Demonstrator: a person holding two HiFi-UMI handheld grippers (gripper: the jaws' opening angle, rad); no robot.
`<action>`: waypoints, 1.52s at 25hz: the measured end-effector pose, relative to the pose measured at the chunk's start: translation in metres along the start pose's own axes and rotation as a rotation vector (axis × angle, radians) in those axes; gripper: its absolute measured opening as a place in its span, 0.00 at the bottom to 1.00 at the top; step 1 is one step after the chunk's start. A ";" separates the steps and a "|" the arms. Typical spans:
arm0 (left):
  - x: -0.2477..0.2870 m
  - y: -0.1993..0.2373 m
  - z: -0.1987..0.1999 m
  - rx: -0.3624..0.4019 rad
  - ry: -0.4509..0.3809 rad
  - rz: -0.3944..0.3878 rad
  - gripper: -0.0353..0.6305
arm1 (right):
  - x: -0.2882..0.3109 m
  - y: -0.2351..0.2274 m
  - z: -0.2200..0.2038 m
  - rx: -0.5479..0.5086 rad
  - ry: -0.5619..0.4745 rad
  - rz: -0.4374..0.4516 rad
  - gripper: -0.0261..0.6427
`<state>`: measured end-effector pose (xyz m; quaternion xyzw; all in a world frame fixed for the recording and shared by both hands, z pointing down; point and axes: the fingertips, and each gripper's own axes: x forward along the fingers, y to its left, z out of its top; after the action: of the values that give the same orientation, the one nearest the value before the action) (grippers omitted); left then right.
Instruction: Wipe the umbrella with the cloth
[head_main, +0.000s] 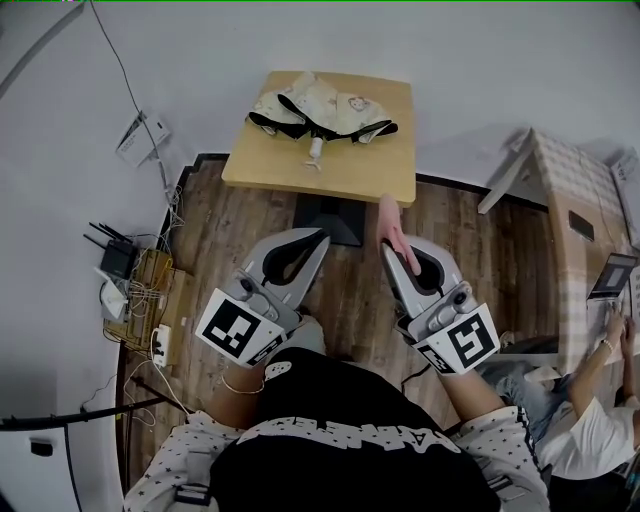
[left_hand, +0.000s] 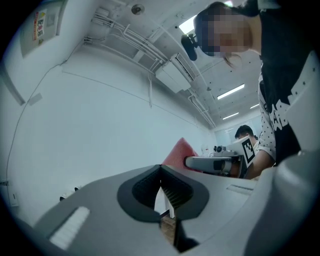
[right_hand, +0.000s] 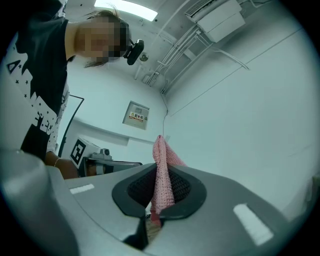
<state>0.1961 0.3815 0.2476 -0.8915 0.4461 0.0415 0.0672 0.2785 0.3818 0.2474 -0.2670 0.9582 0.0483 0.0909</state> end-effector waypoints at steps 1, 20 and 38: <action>0.003 0.005 -0.002 -0.003 -0.001 0.003 0.05 | 0.003 -0.003 -0.002 -0.001 0.002 0.000 0.08; 0.078 0.165 -0.033 -0.009 -0.037 -0.037 0.05 | 0.143 -0.086 -0.052 -0.009 0.071 -0.033 0.08; 0.125 0.315 -0.075 -0.053 0.020 -0.095 0.05 | 0.279 -0.151 -0.084 -0.038 0.113 -0.125 0.08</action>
<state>0.0198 0.0838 0.2793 -0.9136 0.4025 0.0411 0.0408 0.1105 0.1009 0.2668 -0.3303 0.9421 0.0457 0.0347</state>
